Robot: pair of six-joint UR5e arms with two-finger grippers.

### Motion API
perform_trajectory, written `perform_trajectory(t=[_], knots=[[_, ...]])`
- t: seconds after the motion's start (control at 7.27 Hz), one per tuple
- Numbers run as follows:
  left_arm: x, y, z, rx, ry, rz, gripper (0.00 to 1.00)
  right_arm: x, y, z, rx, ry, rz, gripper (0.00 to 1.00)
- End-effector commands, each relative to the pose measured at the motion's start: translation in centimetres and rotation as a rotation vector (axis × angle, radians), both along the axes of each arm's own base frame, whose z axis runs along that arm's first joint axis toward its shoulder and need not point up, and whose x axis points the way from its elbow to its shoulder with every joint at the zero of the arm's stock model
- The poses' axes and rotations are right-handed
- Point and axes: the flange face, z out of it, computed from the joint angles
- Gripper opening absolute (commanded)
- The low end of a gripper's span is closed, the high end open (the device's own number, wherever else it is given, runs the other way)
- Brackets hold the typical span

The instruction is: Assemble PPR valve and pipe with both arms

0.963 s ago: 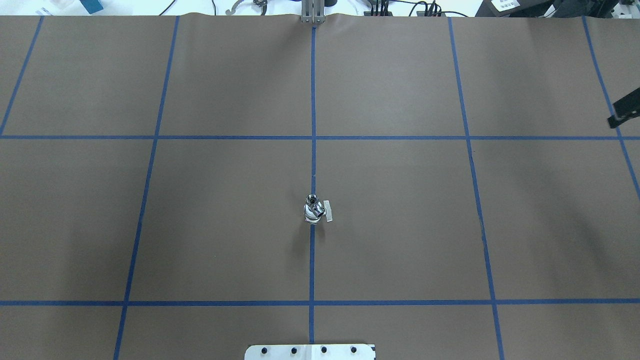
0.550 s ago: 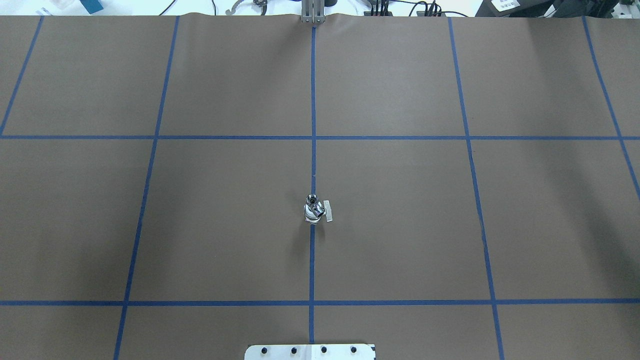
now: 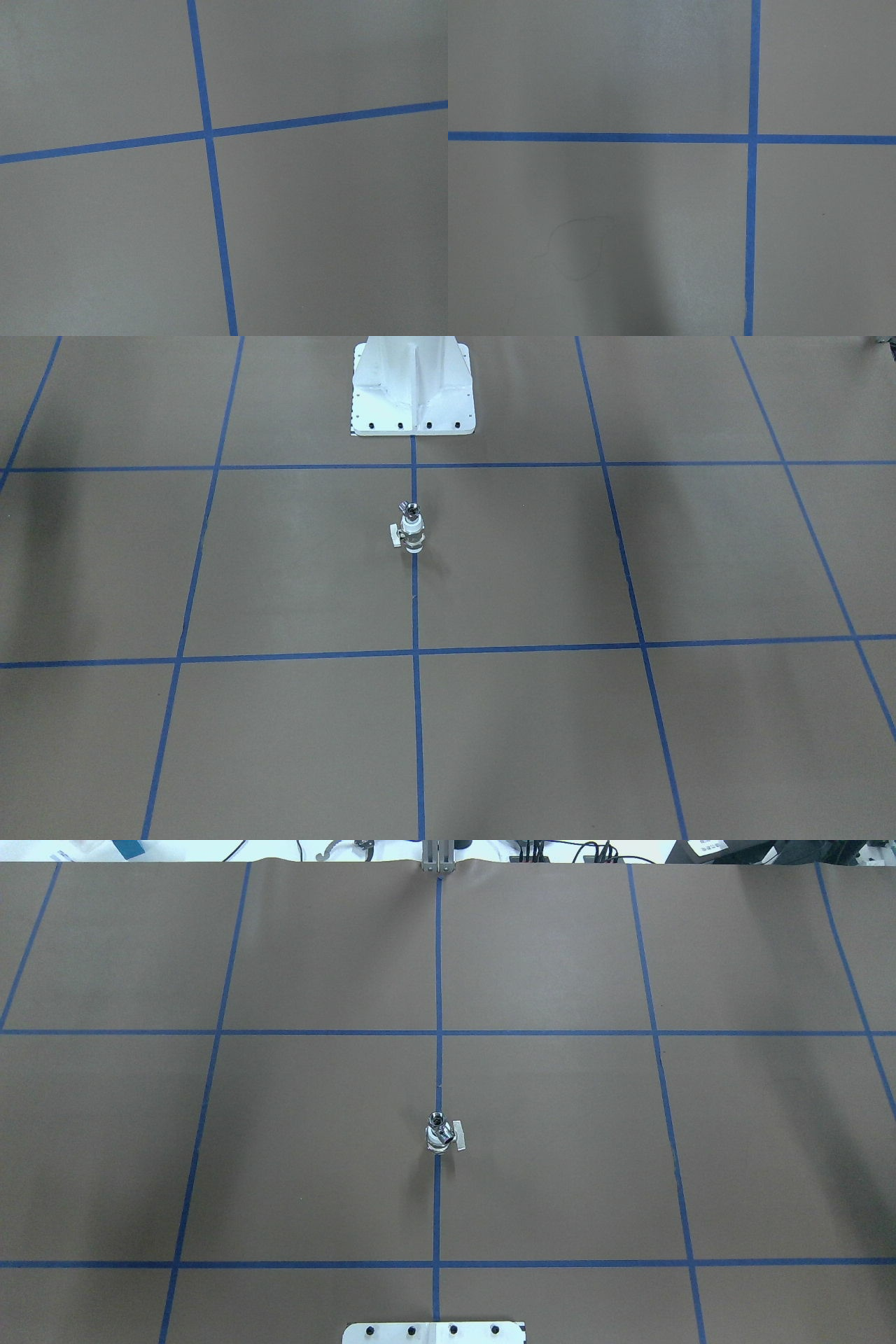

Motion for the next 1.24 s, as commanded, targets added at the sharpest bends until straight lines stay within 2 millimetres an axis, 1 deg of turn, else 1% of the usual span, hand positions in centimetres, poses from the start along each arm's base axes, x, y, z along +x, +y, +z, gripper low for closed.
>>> perform_trajectory(t=[0.0, 0.14, 0.28, 0.41, 0.55, 0.69, 0.96, 1.1], knots=[[-0.5, -0.2, 3.0, -0.025, 0.001, 0.006, 1.0, 0.0, -0.1, -0.2, 0.018, 0.001, -0.013, 0.99], [-0.4, 0.1, 3.2, -0.033, 0.004, 0.002, 1.0, 0.1, 0.0, 0.1, 0.013, 0.003, -0.013, 0.99], [-0.4, 0.3, 3.0, -0.051, 0.007, -0.021, 1.0, 0.1, 0.3, 0.3, 0.008, 0.003, -0.014, 0.99], [-0.3, 1.5, 3.0, -0.071, 0.006, -0.058, 1.0, 0.1, 0.2, 0.2, 0.009, 0.004, -0.012, 0.99], [-0.2, 3.2, 4.4, -0.031, 0.005, -0.068, 1.0, 0.1, 0.5, 0.6, 0.0, 0.005, -0.012, 0.99], [-0.2, 3.3, 4.3, -0.027, 0.007, -0.087, 1.0, 0.1, 0.6, 0.7, -0.003, 0.005, -0.01, 0.99], [0.2, 3.1, 3.2, -0.062, 0.01, -0.136, 1.0, 0.1, 0.8, 1.1, -0.014, 0.006, -0.006, 0.99], [0.4, 3.3, 1.3, -0.039, 0.011, -0.135, 1.0, 0.1, 0.8, 1.0, -0.013, 0.008, -0.006, 0.99]])
